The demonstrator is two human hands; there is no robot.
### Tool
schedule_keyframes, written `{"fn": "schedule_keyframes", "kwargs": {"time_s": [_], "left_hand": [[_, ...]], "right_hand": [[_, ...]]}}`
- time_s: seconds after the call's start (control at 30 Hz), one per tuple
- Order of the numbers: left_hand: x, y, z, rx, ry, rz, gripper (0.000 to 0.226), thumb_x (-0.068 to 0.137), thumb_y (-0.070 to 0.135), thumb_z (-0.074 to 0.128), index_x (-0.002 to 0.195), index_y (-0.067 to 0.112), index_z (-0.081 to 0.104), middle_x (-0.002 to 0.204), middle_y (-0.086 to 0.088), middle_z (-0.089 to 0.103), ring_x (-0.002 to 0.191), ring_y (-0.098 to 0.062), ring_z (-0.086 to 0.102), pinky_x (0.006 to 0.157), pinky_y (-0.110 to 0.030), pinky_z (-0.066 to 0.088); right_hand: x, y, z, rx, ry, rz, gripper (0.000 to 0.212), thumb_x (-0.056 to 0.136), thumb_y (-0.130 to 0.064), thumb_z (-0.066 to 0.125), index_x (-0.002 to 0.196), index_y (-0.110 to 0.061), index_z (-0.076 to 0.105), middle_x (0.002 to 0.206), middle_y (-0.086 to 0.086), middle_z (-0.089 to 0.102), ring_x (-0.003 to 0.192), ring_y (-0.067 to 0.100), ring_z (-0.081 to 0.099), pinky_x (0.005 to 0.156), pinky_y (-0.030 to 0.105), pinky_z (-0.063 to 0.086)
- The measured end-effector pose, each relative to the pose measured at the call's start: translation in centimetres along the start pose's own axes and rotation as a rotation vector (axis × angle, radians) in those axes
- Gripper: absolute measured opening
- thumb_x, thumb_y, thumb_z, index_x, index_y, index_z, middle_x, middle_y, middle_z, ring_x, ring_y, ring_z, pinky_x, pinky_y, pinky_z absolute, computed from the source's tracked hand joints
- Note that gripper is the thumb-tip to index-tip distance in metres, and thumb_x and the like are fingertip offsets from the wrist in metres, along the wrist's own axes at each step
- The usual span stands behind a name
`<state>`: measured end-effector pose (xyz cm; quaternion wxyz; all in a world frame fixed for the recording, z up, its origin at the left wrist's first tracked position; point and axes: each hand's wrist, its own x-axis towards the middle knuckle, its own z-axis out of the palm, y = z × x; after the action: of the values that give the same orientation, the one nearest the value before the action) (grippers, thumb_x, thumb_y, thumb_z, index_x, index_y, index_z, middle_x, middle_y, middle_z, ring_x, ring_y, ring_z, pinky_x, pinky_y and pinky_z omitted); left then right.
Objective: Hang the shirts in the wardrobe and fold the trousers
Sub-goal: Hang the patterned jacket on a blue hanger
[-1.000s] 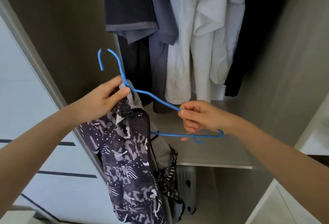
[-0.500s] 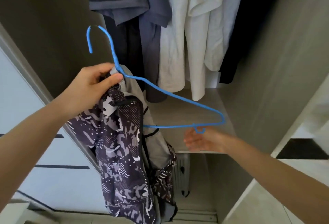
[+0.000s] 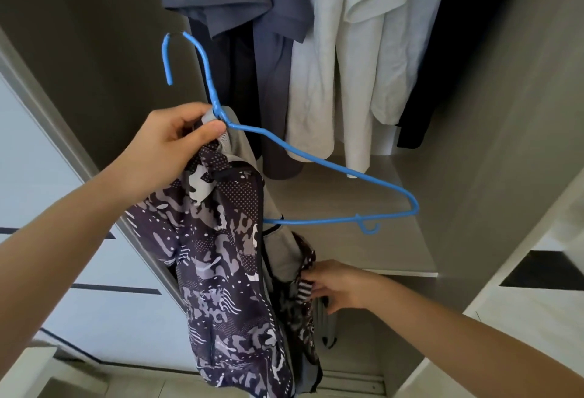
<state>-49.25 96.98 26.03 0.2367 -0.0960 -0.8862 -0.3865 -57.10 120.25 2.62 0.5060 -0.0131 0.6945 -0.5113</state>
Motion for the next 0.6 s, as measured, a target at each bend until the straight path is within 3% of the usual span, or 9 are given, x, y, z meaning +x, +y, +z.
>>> {"fn": "schedule_keyframes", "kwargs": {"time_s": [0.1, 0.17, 0.23, 0.3, 0.37, 0.47, 0.53, 0.6], "left_hand": [[-0.5, -0.7, 0.0, 0.054, 0.025, -0.016, 0.016, 0.098, 0.021, 0.056, 0.098, 0.012, 0.069, 0.081, -0.013, 0.058, 0.071, -0.003, 0.046, 0.066, -0.01, 0.039], [-0.8, -0.9, 0.0, 0.092, 0.043, -0.002, 0.015, 0.097, 0.021, 0.056, 0.097, 0.015, 0.07, 0.077, -0.01, 0.056, 0.064, -0.001, 0.043, 0.062, -0.01, 0.037], [-1.0, -1.2, 0.0, 0.093, 0.047, 0.021, 0.014, 0.096, 0.022, 0.056, 0.09, 0.022, 0.068, 0.071, -0.007, 0.051, 0.059, -0.003, 0.039, 0.057, -0.012, 0.035], [-1.0, -1.5, 0.0, 0.099, 0.026, 0.037, 0.013, 0.095, 0.025, 0.056, 0.087, 0.025, 0.067, 0.068, -0.004, 0.05, 0.058, -0.004, 0.038, 0.056, -0.013, 0.034], [-0.9, -1.9, -0.1, 0.119, -0.019, 0.067, 0.019, 0.095, 0.032, 0.057, 0.087, 0.018, 0.068, 0.068, 0.001, 0.054, 0.059, -0.004, 0.042, 0.059, -0.015, 0.037], [-0.9, -2.5, 0.5, 0.149, -0.096, 0.134, 0.028, 0.096, 0.037, 0.059, 0.08, 0.015, 0.065, 0.068, 0.006, 0.056, 0.06, -0.003, 0.047, 0.061, -0.014, 0.039], [-0.9, -2.7, 1.4, 0.239, -0.111, 0.247, 0.02, 0.096, 0.031, 0.06, 0.077, 0.029, 0.056, 0.069, 0.021, 0.053, 0.062, 0.004, 0.049, 0.064, -0.006, 0.036], [-0.9, -3.6, 2.6, 0.358, -0.125, 0.362, 0.009, 0.095, 0.033, 0.057, 0.088, 0.03, 0.061, 0.075, 0.029, 0.049, 0.07, 0.008, 0.051, 0.071, -0.004, 0.037]], "right_hand": [[-0.4, -0.7, -1.0, -0.009, 0.123, -0.047, 0.041, 0.102, -0.042, 0.04, 0.136, -0.018, 0.044, 0.132, 0.006, 0.058, 0.115, 0.027, 0.058, 0.106, 0.064, 0.029], [-0.9, -1.3, -1.7, -0.077, 0.196, -0.112, 0.042, 0.103, -0.047, 0.032, 0.136, -0.024, 0.04, 0.129, 0.005, 0.059, 0.109, 0.03, 0.062, 0.094, 0.055, 0.047], [-1.4, -2.1, -2.9, -0.193, 0.32, -0.208, 0.043, 0.099, -0.056, 0.031, 0.128, -0.027, 0.044, 0.112, 0.003, 0.064, 0.094, 0.024, 0.066, 0.082, 0.044, 0.057], [-1.7, -2.8, -5.3, -0.254, 0.41, -0.324, 0.057, 0.093, -0.066, 0.036, 0.128, -0.022, 0.047, 0.115, 0.0, 0.062, 0.102, 0.021, 0.062, 0.089, 0.039, 0.053], [-2.2, -3.9, -7.5, -0.231, 0.436, -0.423, 0.056, 0.095, -0.058, 0.043, 0.128, -0.014, 0.043, 0.123, 0.0, 0.051, 0.118, 0.019, 0.05, 0.103, 0.038, 0.042], [-4.1, -6.2, -9.9, -0.151, 0.569, -0.555, 0.026, 0.1, -0.033, 0.049, 0.109, -0.009, 0.05, 0.098, 0.007, 0.058, 0.098, 0.023, 0.055, 0.087, 0.036, 0.044], [-5.9, -7.5, -10.8, -0.106, 0.665, -0.583, 0.025, 0.102, -0.027, 0.047, 0.105, -0.004, 0.056, 0.099, 0.015, 0.064, 0.097, 0.03, 0.062, 0.085, 0.039, 0.047], [-8.6, -8.4, -11.3, -0.066, 0.708, -0.594, 0.025, 0.101, -0.028, 0.049, 0.099, -0.006, 0.06, 0.098, 0.017, 0.067, 0.095, 0.032, 0.064, 0.085, 0.043, 0.051]]}}
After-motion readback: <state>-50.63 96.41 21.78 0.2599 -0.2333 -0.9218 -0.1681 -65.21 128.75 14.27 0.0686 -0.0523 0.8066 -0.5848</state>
